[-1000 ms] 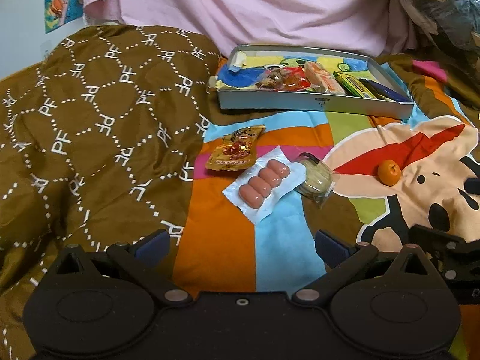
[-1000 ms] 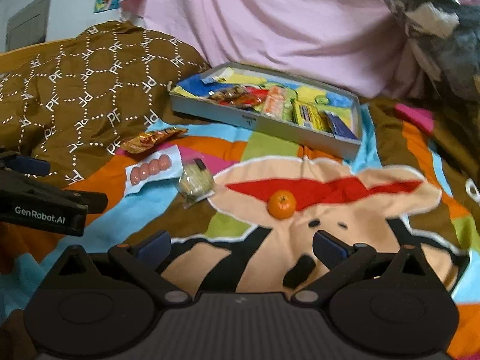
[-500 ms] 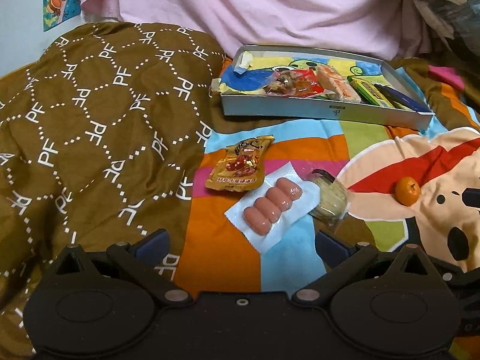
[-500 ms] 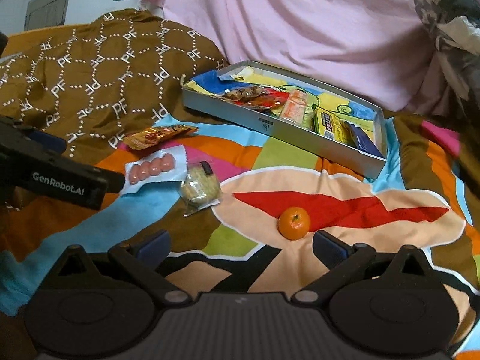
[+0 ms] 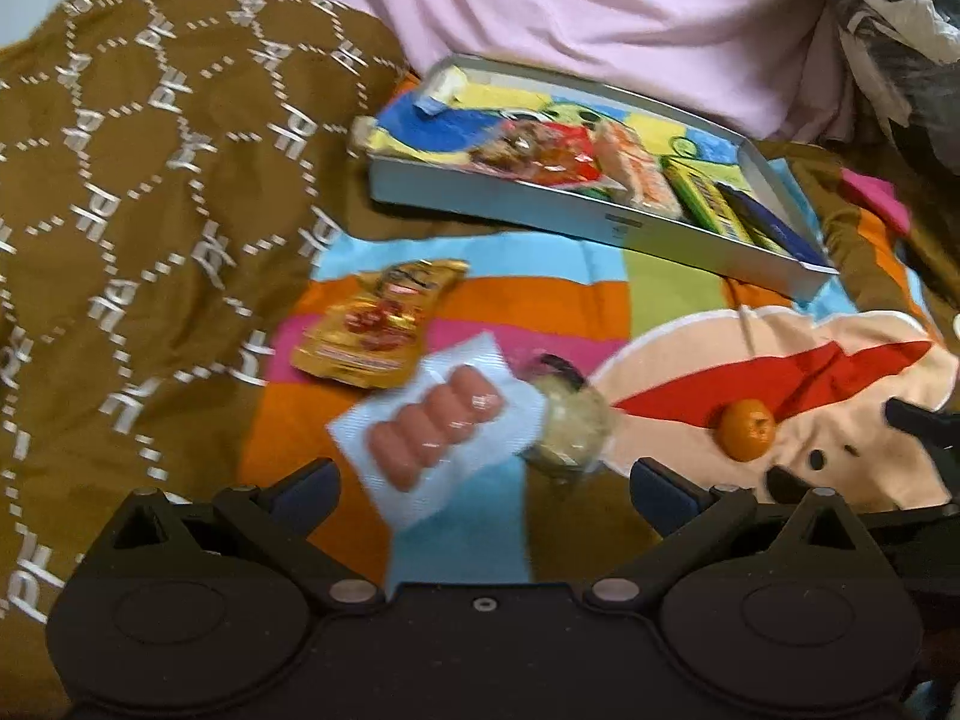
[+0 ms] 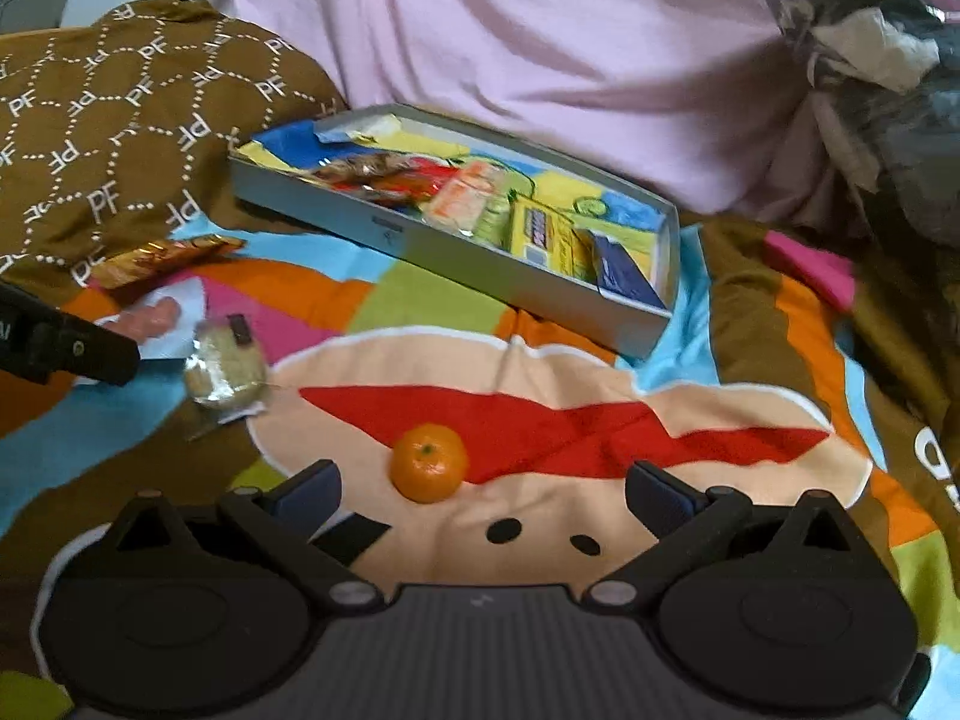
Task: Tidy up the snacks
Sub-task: 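Reach the left tool to the green-wrapped snack and grasp it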
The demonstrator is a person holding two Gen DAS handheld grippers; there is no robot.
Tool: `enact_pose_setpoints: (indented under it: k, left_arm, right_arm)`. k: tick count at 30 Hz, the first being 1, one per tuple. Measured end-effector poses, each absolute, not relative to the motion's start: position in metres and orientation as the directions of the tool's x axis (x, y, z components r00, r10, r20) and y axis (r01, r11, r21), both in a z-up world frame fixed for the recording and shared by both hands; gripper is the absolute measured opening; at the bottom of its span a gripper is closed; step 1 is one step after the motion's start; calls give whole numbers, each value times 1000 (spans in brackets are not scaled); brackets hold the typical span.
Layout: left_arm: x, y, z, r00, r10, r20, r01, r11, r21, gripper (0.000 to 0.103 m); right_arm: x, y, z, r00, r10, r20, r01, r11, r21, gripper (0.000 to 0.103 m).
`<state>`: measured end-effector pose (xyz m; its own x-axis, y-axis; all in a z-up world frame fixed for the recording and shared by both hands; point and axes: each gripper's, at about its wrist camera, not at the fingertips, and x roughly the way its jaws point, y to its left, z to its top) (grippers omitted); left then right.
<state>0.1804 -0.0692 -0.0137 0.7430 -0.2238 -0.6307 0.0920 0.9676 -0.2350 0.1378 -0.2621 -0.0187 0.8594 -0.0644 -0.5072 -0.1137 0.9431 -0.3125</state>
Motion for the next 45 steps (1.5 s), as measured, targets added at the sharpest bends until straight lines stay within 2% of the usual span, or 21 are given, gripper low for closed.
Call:
enact_pose_setpoints:
  k: [4, 9, 17, 24, 30, 32, 34, 36, 42, 45]
  left_arm:
    - [185, -81, -15, 715, -294, -635, 113, 944, -310, 102]
    - [203, -93, -17, 702, -322, -635, 81, 922, -378, 102]
    - [226, -119, -13, 715, -257, -650, -20, 922, -387, 101]
    - [231, -134, -13, 673, -312, -670, -70, 876, -478, 96]
    - [240, -131, -21, 699, -210, -684, -159, 887, -434, 95]
    - [244, -128, -24, 694, -176, -698, -192, 889, -415, 90]
    - [251, -126, -30, 666, -119, -736, -246, 897, -368, 71]
    - [254, -124, -33, 649, -71, -757, -283, 901, -328, 59]
    - [249, -127, -34, 668, -46, -743, -279, 910, -307, 55]
    - [243, -133, -35, 682, -31, -730, -222, 943, -247, 52]
  right_arm:
    - [139, -261, -23, 861, -69, -504, -130, 928, -349, 103]
    - [140, -256, -32, 847, -83, -524, -169, 894, -415, 103]
    - [142, -266, -32, 850, -88, -519, -142, 911, -388, 103]
    - [145, -274, -32, 842, -89, -532, -127, 925, -357, 103]
    - [145, -278, -33, 845, -64, -531, -135, 935, -328, 103]
    - [146, -279, -32, 847, -44, -530, -143, 941, -307, 103]
    - [145, -279, -31, 850, -11, -527, -157, 949, -273, 103]
    - [145, -278, -30, 857, 10, -516, -167, 951, -259, 103]
    - [149, -273, -31, 867, 44, -496, -188, 951, -244, 95]
    - [155, -274, -34, 857, 44, -513, -187, 955, -230, 89]
